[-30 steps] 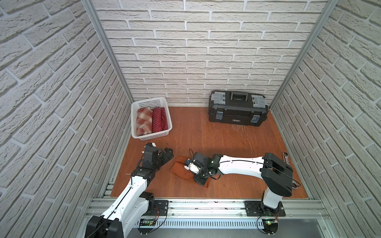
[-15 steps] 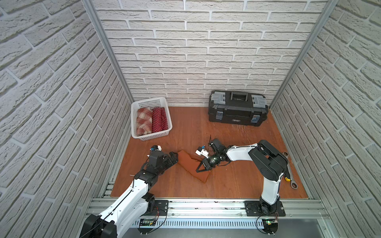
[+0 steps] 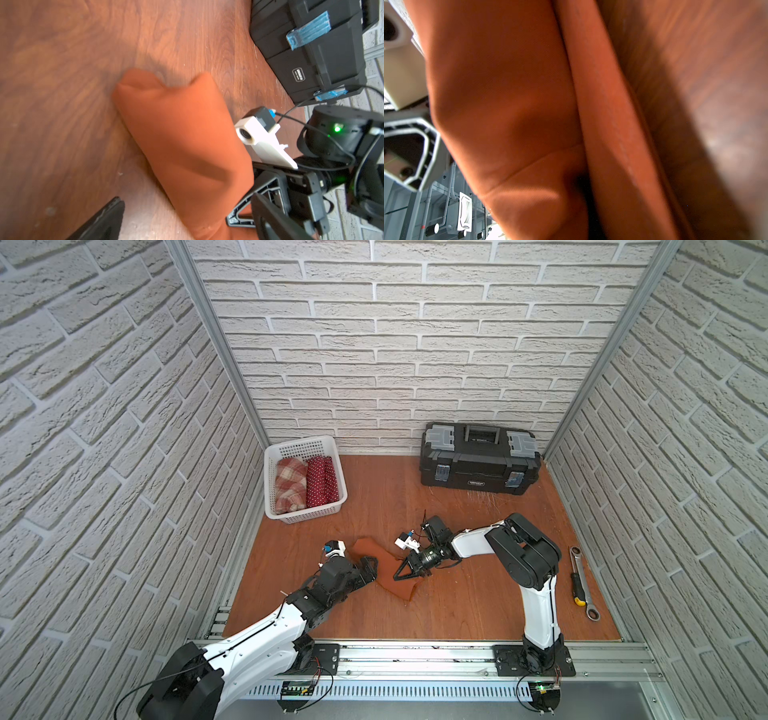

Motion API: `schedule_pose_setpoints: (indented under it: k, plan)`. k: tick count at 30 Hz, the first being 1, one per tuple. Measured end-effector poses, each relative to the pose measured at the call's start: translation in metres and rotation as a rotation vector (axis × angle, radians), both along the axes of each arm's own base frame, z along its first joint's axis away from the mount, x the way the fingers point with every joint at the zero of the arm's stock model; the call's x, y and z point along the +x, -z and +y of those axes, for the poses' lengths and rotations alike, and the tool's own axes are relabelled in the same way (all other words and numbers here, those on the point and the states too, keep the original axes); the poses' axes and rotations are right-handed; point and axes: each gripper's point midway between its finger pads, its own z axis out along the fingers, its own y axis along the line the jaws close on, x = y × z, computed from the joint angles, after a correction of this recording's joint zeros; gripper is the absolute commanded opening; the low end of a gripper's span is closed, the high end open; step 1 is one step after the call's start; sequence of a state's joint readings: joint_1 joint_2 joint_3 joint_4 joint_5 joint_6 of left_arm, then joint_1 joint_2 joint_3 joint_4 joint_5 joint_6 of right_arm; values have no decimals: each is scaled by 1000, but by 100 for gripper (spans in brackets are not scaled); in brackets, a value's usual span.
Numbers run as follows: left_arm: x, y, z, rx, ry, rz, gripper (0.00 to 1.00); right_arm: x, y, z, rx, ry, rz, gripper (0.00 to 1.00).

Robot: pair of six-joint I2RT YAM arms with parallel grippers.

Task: Roll up the skirts
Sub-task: Roll the skirt at the center of the board, then pick up the skirt from the center of the board.

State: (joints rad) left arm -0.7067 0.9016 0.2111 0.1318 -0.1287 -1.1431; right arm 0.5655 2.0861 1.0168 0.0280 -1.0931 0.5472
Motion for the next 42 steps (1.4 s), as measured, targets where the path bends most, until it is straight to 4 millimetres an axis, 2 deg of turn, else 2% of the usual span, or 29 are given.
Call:
schedule_pose_setpoints:
  k: [5, 10, 12, 14, 20, 25, 26, 27, 30, 36, 39, 42]
  plan:
    - [3, 19, -2, 50, -42, 24, 98, 3, 0, 1, -4, 8, 12, 3]
    - [18, 20, -11, 35, -92, 7, 98, 11, 0, 1, 5, 25, 9, 3]
    - [23, 21, -17, 31, -103, 2, 92, 16, -1, 1, 10, 37, 8, 3]
    - [27, 22, -23, 26, -108, 0, 84, 20, -1, 1, 11, 46, 7, 3]
    - [33, 31, -37, 12, -108, 4, 47, 28, -1, 2, 9, 64, 18, 9]
    - [45, 36, -47, 2, -107, -31, 37, 35, -2, 1, 6, 78, 22, 12]
    - [48, 36, -49, -4, -108, -40, 29, 36, -1, 0, 4, 82, 22, 13]
    - [51, 37, -51, -9, -108, -45, 14, 37, -1, -1, 1, 86, 24, 16]
    - [58, 36, -56, -33, -110, -69, 0, 40, 0, -4, -9, 97, 21, 23]
    - [64, 33, -57, -36, -83, -54, 0, 36, -8, -12, -41, 112, -44, 43]
    - [68, 33, -54, -43, -45, -22, 0, 22, -19, -30, -129, 136, -107, 48]
    - [73, 33, -49, -29, -12, 2, 0, 11, -42, -50, -208, 147, -200, 54]
